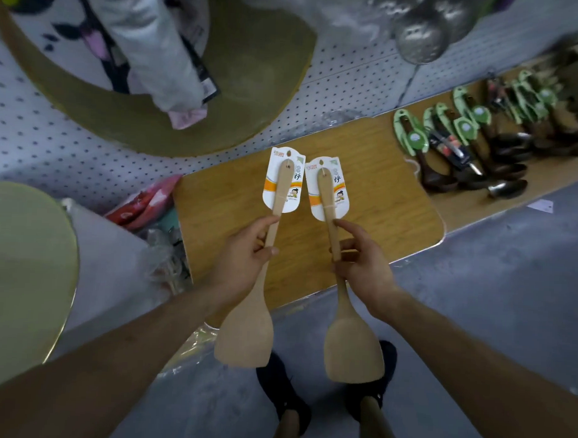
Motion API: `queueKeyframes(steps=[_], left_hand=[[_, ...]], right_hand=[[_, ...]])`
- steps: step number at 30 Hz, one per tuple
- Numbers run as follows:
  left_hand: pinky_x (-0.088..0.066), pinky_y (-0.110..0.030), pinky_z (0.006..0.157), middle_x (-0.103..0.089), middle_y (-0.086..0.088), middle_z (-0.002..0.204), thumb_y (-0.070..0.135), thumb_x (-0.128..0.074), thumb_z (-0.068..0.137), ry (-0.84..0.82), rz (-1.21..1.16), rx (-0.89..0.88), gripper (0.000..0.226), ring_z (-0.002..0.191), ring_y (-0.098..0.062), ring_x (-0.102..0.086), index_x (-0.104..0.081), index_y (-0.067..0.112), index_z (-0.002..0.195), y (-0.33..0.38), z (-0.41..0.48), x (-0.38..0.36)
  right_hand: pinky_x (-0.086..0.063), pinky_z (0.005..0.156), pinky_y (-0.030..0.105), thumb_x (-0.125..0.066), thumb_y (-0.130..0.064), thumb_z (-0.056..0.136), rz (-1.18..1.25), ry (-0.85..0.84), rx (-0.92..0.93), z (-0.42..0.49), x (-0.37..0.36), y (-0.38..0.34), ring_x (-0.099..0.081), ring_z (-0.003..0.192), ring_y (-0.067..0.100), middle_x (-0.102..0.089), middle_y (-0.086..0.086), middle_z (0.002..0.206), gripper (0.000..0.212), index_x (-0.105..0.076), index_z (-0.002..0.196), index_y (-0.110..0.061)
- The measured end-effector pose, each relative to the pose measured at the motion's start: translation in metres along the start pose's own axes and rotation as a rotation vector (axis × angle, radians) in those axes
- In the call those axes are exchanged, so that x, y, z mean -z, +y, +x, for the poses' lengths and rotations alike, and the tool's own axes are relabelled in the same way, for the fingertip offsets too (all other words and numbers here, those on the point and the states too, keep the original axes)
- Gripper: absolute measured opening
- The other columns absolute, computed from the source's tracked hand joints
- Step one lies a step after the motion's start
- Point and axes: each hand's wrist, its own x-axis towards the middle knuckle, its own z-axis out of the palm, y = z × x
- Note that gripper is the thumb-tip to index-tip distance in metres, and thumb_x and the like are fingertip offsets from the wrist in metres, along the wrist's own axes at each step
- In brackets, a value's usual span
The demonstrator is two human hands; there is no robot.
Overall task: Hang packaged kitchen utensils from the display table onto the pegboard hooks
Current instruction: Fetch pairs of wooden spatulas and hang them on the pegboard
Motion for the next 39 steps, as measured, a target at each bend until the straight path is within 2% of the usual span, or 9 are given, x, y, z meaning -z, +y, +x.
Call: queueKeyframes(steps=[5,12,16,19,26,30,33,36,39], left_hand=[[-0.057,-0.018,0.075,-0.061,0.025,0.100,0.004,-0.068,0.102,-0.194,-0.019,-0.057,0.058,0.093,-0.004,-0.067,-0.056,0.042,0.145,0.068,0.005,-0.021],[-0.061,-0.026,0.078,-0.064,0.005,0.109,0.004,-0.072,0.098,-0.332,-0.021,-0.102,0.070,0.093,-0.005,-0.071,-0.048,0.050,0.145,0.170,0.011,-0.086],[-0.060,-0.024,0.074,-0.067,0.019,0.101,-0.002,-0.073,0.096,-0.355,-0.035,-0.111,0.060,0.086,0.000,-0.069,-0.059,0.043,0.133,0.235,0.008,-0.140],[-0.058,-0.022,0.071,-0.070,0.031,0.094,-0.005,-0.074,0.094,-0.373,-0.045,-0.128,0.053,0.083,-0.001,-0.068,-0.066,0.043,0.116,0.295,0.004,-0.183],[-0.060,-0.041,0.085,-0.075,-0.008,0.099,-0.002,-0.076,0.093,-0.384,-0.005,-0.288,0.025,0.088,-0.014,-0.069,-0.073,0.012,0.114,0.454,0.001,-0.272],[-0.059,-0.044,0.084,-0.072,-0.007,0.097,0.003,-0.075,0.096,-0.391,-0.010,-0.415,0.019,0.092,-0.030,-0.069,-0.073,0.014,0.112,0.541,0.008,-0.311],[-0.058,-0.039,0.080,-0.071,-0.003,0.097,0.005,-0.074,0.097,-0.401,-0.019,-0.499,0.020,0.088,-0.023,-0.067,-0.072,0.020,0.111,0.600,0.023,-0.334],[-0.059,-0.035,0.084,-0.072,0.004,0.095,0.006,-0.077,0.096,-0.372,-0.008,-0.569,0.021,0.088,-0.022,-0.069,-0.072,0.022,0.108,0.653,0.045,-0.357],[-0.061,-0.047,0.090,-0.074,-0.002,0.098,0.012,-0.078,0.096,-0.355,0.042,-0.610,0.018,0.093,-0.025,-0.071,-0.071,0.021,0.110,0.698,0.077,-0.382]], right_hand=[[-0.059,0.073,0.022,-0.064,0.020,0.090,0.110,0.075,0.048,-0.035,0.063,-0.017,-0.069,0.093,0.021,-0.063,0.020,0.117,0.075,-0.062,0.143,-0.033],[-0.061,0.076,0.028,-0.058,0.016,0.097,0.213,0.241,0.070,-0.089,0.176,-0.019,-0.068,0.095,0.025,-0.067,0.012,0.109,0.069,-0.060,0.139,-0.039],[-0.062,0.084,0.039,-0.059,0.014,0.097,0.296,0.360,0.072,-0.123,0.248,-0.018,-0.066,0.095,0.028,-0.068,0.011,0.109,0.064,-0.061,0.138,-0.035],[-0.063,0.081,0.037,-0.061,0.012,0.097,0.356,0.446,0.064,-0.147,0.308,-0.020,-0.067,0.100,0.028,-0.069,0.006,0.108,0.056,-0.064,0.132,-0.031],[-0.061,0.091,0.053,-0.063,0.006,0.099,0.342,0.592,0.139,-0.185,0.469,-0.046,-0.068,0.102,0.035,-0.070,0.006,0.104,0.034,-0.067,0.114,-0.024],[-0.060,0.088,0.047,-0.063,-0.003,0.101,0.276,0.656,0.204,-0.207,0.555,-0.075,-0.068,0.097,0.031,-0.070,-0.005,0.094,0.039,-0.066,0.093,-0.041],[-0.060,0.090,0.052,-0.063,-0.011,0.104,0.242,0.662,0.253,-0.215,0.611,-0.093,-0.068,0.097,0.030,-0.067,-0.011,0.090,0.030,-0.063,0.095,-0.040],[-0.058,0.091,0.056,-0.060,-0.012,0.106,0.222,0.680,0.287,-0.211,0.662,-0.108,-0.065,0.099,0.034,-0.064,-0.005,0.093,0.026,-0.061,0.098,-0.037],[-0.058,0.090,0.058,-0.058,-0.010,0.106,0.215,0.697,0.302,-0.198,0.712,-0.119,-0.064,0.103,0.039,-0.064,0.004,0.100,0.027,-0.061,0.098,-0.036]])
